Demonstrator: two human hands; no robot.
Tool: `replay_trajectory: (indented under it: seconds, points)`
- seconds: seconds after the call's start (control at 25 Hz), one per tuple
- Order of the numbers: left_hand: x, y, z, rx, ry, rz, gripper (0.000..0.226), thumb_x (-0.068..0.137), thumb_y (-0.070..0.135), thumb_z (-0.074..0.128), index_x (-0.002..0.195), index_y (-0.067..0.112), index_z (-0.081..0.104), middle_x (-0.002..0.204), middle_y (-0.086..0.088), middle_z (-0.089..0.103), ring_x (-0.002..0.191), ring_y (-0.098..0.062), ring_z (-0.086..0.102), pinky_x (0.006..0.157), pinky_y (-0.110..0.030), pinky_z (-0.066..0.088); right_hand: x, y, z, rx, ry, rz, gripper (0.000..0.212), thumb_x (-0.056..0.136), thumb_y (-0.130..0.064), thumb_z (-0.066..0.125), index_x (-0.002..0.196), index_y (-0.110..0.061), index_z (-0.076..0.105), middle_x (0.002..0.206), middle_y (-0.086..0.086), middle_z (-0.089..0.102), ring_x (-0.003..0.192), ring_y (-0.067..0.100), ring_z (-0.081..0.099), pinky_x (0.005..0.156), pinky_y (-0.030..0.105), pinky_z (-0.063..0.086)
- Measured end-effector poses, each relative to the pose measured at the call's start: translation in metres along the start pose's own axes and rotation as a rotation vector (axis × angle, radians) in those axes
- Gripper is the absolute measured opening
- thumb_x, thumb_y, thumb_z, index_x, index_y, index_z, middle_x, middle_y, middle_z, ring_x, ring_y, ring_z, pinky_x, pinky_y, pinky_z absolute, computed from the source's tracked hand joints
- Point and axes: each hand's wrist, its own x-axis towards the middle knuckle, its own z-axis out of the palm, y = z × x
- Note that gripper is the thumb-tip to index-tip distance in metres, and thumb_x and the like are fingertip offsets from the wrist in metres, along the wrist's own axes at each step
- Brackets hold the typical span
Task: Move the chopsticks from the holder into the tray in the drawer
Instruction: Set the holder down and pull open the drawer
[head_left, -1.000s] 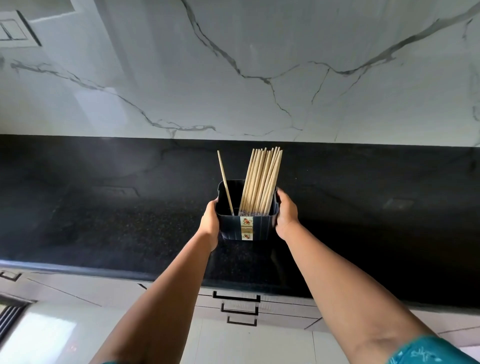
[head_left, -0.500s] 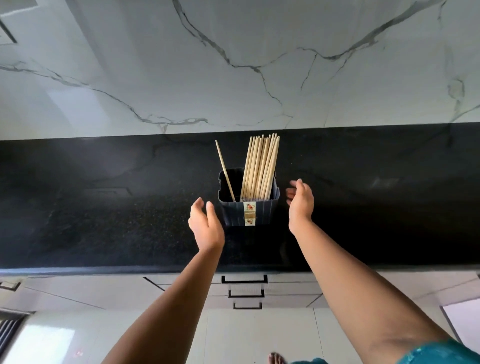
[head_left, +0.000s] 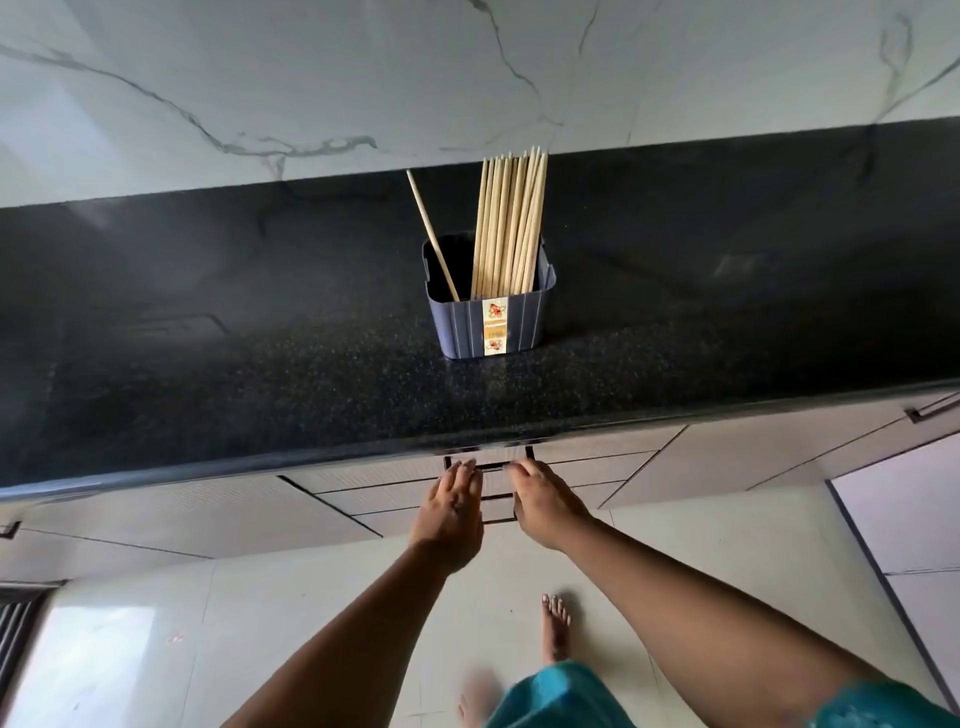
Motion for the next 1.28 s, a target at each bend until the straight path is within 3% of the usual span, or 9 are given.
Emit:
replay_trajectory:
  seconds: [0.12, 0.2, 0.32, 0.48, 0.64, 0.8, 0.96, 1.16, 1.28]
  points:
    - [0.026, -0.005, 0.002, -0.049, -0.040, 0.063, 0.055, 0.092, 0.013, 0.041, 0.146, 0.010, 0.031, 0.154, -0.011, 0.031, 0.141, -0.027, 0.028, 0.115, -0.034, 0.025, 0.025, 0.003, 0.013, -0.238, -0.099, -0.052, 0.061, 0.097, -0.009, 0.035, 0.153, -0.005, 0.013, 0.160, 0.011, 0.015, 0.147, 0.027, 0.016, 0.123, 0.036, 0.011]
    - [0.041, -0.006, 0.008, -0.011, -0.104, 0.027, 0.058, 0.089, 0.008, 0.043, 0.146, 0.008, 0.028, 0.152, -0.014, 0.032, 0.139, -0.032, 0.029, 0.114, -0.036, 0.026, 0.035, -0.001, 0.023, -0.290, -0.075, -0.026, 0.057, 0.096, -0.004, 0.032, 0.151, -0.005, 0.018, 0.159, 0.013, 0.020, 0.147, 0.027, 0.016, 0.123, 0.037, 0.006]
    - [0.048, -0.011, 0.018, 0.052, -0.167, -0.091, 0.054, 0.087, 0.006, 0.046, 0.139, 0.006, 0.035, 0.143, -0.016, 0.041, 0.131, -0.033, 0.036, 0.109, -0.037, 0.032, 0.046, -0.012, 0.029, -0.296, -0.028, 0.090, 0.055, 0.092, 0.003, 0.036, 0.146, -0.006, 0.030, 0.154, 0.014, 0.032, 0.144, 0.029, 0.026, 0.122, 0.036, 0.011]
    - [0.048, -0.007, 0.018, 0.043, -0.145, -0.121, 0.037, 0.089, 0.004, 0.044, 0.126, 0.008, 0.047, 0.128, -0.016, 0.053, 0.120, -0.032, 0.048, 0.096, -0.039, 0.044, 0.044, -0.018, 0.022, -0.269, -0.061, 0.154, 0.044, 0.095, -0.004, 0.038, 0.138, -0.009, 0.040, 0.146, 0.013, 0.042, 0.138, 0.029, 0.035, 0.117, 0.036, 0.022]
    - [0.042, 0.004, 0.016, 0.140, -0.259, -0.075, 0.032, 0.096, 0.010, 0.040, 0.126, 0.012, 0.051, 0.125, -0.012, 0.059, 0.117, -0.030, 0.055, 0.092, -0.038, 0.049, 0.018, -0.027, 0.029, -0.236, -0.070, 0.189, 0.035, 0.099, -0.010, 0.035, 0.131, -0.015, 0.049, 0.137, 0.009, 0.050, 0.130, 0.027, 0.043, 0.108, 0.033, 0.034]
    - [0.015, 0.009, 0.020, 0.149, -0.301, -0.025, 0.032, 0.100, 0.022, 0.037, 0.120, 0.011, 0.059, 0.120, -0.011, 0.064, 0.111, -0.030, 0.060, 0.090, -0.037, 0.050, -0.006, -0.026, 0.039, -0.253, -0.111, 0.188, 0.037, 0.099, -0.012, 0.036, 0.133, -0.014, 0.049, 0.139, 0.010, 0.049, 0.131, 0.027, 0.041, 0.110, 0.033, 0.033]
    - [-0.040, 0.029, 0.040, 0.185, -0.317, 0.043, 0.032, 0.099, 0.017, 0.035, 0.123, 0.013, 0.057, 0.124, -0.011, 0.062, 0.113, -0.030, 0.059, 0.087, -0.035, 0.049, -0.056, -0.034, 0.059, -0.346, -0.249, 0.187, 0.039, 0.096, -0.013, 0.040, 0.132, -0.012, 0.054, 0.138, 0.012, 0.052, 0.131, 0.030, 0.040, 0.113, 0.034, 0.033]
    - [-0.108, 0.053, 0.051, 0.040, -0.351, -0.110, 0.035, 0.099, 0.012, 0.036, 0.129, 0.011, 0.053, 0.130, -0.013, 0.058, 0.120, -0.031, 0.055, 0.093, -0.038, 0.047, -0.131, -0.044, 0.065, -0.376, -0.277, 0.166, 0.037, 0.099, -0.017, 0.037, 0.133, -0.016, 0.053, 0.140, 0.008, 0.054, 0.131, 0.027, 0.046, 0.112, 0.032, 0.029]
    - [-0.151, 0.068, 0.062, 0.058, -0.333, -0.103, 0.033, 0.098, 0.011, 0.039, 0.126, 0.009, 0.056, 0.128, -0.012, 0.060, 0.119, -0.030, 0.056, 0.094, -0.040, 0.049, -0.176, -0.048, 0.075, -0.397, -0.269, 0.191, 0.037, 0.101, -0.019, 0.037, 0.134, -0.018, 0.054, 0.142, 0.007, 0.052, 0.133, 0.027, 0.044, 0.110, 0.032, 0.034]
